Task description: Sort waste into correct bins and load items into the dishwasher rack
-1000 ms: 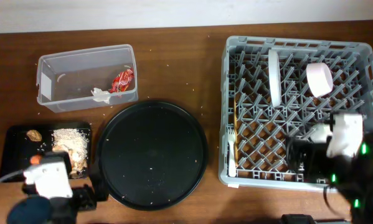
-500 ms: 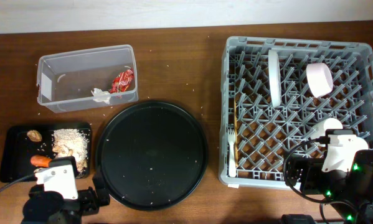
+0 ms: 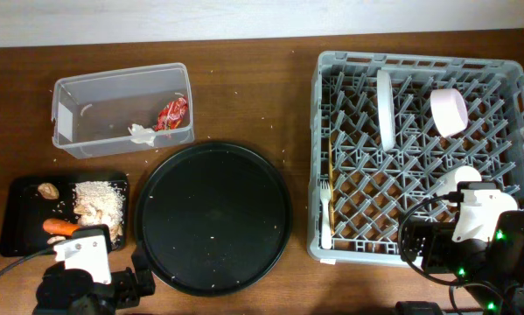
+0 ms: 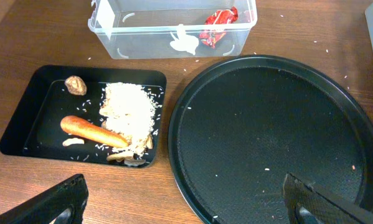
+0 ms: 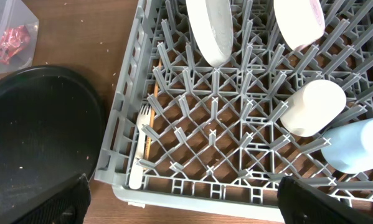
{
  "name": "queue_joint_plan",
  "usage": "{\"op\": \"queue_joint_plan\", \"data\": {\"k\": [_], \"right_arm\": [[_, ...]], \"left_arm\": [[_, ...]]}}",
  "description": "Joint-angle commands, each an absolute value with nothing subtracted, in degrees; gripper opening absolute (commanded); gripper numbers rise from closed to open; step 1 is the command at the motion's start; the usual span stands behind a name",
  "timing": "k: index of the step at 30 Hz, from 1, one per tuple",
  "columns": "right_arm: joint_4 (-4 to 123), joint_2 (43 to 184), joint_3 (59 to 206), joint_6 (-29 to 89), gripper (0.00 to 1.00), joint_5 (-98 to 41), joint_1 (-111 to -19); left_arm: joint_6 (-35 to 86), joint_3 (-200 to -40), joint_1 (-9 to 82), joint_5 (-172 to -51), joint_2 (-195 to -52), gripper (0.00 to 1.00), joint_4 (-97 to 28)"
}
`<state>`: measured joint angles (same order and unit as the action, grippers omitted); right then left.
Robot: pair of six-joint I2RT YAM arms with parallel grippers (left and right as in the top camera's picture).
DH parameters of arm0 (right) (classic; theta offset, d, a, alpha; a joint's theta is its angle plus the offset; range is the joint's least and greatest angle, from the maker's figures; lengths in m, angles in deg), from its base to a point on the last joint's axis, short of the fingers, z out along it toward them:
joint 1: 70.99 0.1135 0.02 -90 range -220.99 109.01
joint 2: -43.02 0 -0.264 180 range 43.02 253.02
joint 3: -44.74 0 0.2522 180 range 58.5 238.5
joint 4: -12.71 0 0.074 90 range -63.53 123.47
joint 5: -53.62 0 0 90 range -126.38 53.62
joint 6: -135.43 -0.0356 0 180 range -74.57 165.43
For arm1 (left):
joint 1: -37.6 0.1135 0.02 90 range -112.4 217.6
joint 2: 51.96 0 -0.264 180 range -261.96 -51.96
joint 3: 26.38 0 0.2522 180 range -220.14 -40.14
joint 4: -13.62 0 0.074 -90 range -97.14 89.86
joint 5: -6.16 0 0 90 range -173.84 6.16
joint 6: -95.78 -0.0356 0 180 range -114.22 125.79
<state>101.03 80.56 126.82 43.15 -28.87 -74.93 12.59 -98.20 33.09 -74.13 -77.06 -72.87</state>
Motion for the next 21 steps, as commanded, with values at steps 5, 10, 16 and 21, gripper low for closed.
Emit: {"op": "queue_joint_plan", "data": {"k": [5,10,16,21], "right_arm": [[100.49,78.18,126.27,43.69,0.98,-29.50,-75.13],[87.83,70.60,117.70,43.69,0.98,-29.33,-70.98],[65.78,56.22,96.68,43.24,0.98,-27.51,-68.68],[51.83,47.69,83.58,43.04,0.98,-26.33,-68.77]], "left_arm": [[11.72,-98.00,33.33,-73.49,-76.73,0.99,-72.83],[11.72,-98.00,33.33,-73.49,-76.73,0.99,-72.83],[11.70,-98.00,33.33,-73.49,-76.73,0.99,-72.83],[11.72,-98.00,33.33,-73.49,-76.73,0.99,-72.83]]}}
